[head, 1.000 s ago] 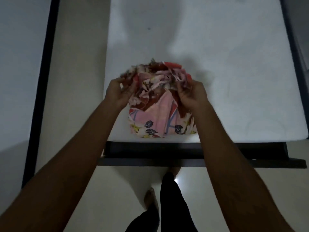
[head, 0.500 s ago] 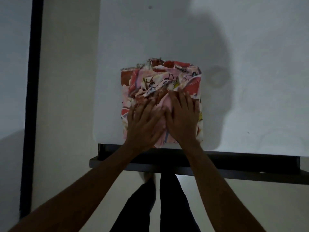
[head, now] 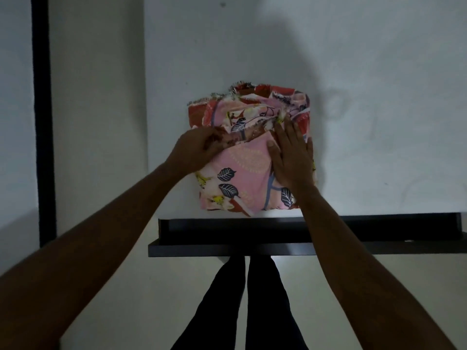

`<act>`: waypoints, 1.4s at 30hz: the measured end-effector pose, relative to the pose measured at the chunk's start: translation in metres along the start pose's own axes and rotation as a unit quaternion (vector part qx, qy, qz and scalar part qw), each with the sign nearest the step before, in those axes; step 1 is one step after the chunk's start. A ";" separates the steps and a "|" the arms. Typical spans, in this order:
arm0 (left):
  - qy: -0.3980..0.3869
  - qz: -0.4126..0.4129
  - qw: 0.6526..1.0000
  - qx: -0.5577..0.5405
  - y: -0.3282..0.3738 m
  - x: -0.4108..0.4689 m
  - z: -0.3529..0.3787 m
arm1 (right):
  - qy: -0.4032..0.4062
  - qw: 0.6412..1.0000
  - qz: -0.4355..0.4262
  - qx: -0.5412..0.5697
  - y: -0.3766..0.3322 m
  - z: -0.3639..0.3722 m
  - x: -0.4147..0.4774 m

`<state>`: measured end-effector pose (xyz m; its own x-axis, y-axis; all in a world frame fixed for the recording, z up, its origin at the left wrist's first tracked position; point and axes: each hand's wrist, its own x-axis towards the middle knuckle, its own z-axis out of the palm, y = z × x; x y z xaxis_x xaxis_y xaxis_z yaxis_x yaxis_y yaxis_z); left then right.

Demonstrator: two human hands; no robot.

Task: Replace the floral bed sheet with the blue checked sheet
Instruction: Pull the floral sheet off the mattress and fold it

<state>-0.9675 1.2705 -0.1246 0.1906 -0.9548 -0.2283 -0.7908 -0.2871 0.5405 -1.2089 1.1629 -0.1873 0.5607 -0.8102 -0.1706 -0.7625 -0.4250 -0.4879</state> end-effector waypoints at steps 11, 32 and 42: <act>-0.075 0.050 0.996 -0.016 -0.005 -0.002 -0.009 | 0.138 0.980 -0.138 -0.029 0.005 -0.023 0.028; 0.087 0.033 0.986 0.138 -0.047 0.082 0.011 | 0.190 0.979 -0.004 -0.077 0.023 -0.012 0.070; 0.254 0.034 0.960 0.111 0.001 0.013 0.015 | 0.274 0.958 -0.075 0.032 -0.003 -0.041 -0.023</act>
<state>-0.9747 1.2589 -0.1388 0.3479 -0.9016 0.2571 -0.9057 -0.2523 0.3407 -1.2333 1.1665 -0.1470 0.3953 -0.8398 0.3721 -0.6561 -0.5417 -0.5255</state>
